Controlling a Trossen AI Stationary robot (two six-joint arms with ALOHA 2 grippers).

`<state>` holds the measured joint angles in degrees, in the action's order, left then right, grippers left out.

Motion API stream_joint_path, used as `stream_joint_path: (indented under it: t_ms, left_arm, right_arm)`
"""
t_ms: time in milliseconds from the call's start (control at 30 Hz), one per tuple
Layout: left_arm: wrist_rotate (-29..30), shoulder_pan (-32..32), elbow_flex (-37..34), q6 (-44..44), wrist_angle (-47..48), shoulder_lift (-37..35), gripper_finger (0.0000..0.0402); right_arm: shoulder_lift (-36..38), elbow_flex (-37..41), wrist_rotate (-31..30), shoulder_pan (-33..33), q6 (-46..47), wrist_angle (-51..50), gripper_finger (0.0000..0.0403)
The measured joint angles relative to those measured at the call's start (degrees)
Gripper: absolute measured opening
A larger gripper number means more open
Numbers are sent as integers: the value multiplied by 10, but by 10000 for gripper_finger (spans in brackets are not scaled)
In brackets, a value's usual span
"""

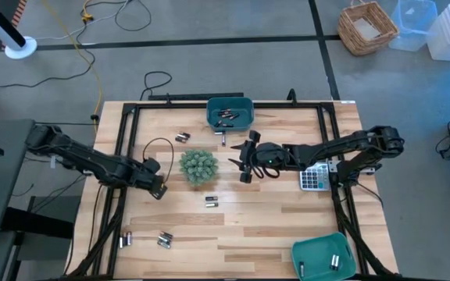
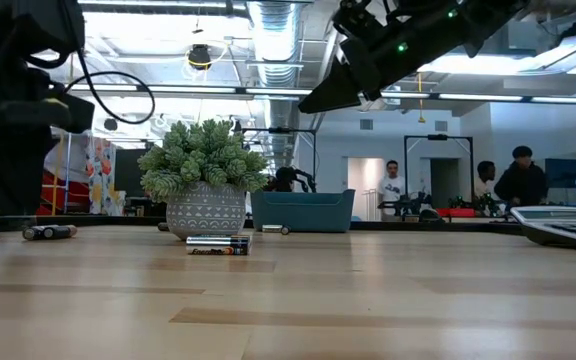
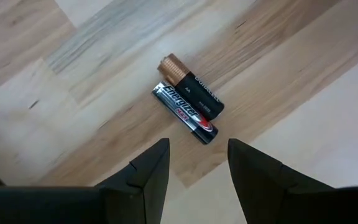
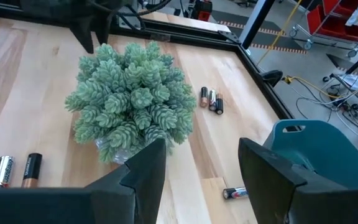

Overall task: Sort batteries
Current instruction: Put the silver battery into the green bin

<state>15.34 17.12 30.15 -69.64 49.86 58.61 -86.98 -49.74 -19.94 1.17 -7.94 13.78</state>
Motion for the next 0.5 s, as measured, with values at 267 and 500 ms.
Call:
stream_joint_path:
  t_ms: [267, 500]
  left_arm:
    - [16, 1, 0, -18, -15, 47, 159]
    - [26, 0, -1, -22, -28, 53, 159]
  right_arm:
    - [0, 0, -1, 3, 0, 0, 214]
    - [0, 0, -1, 4, 5, 1, 214]
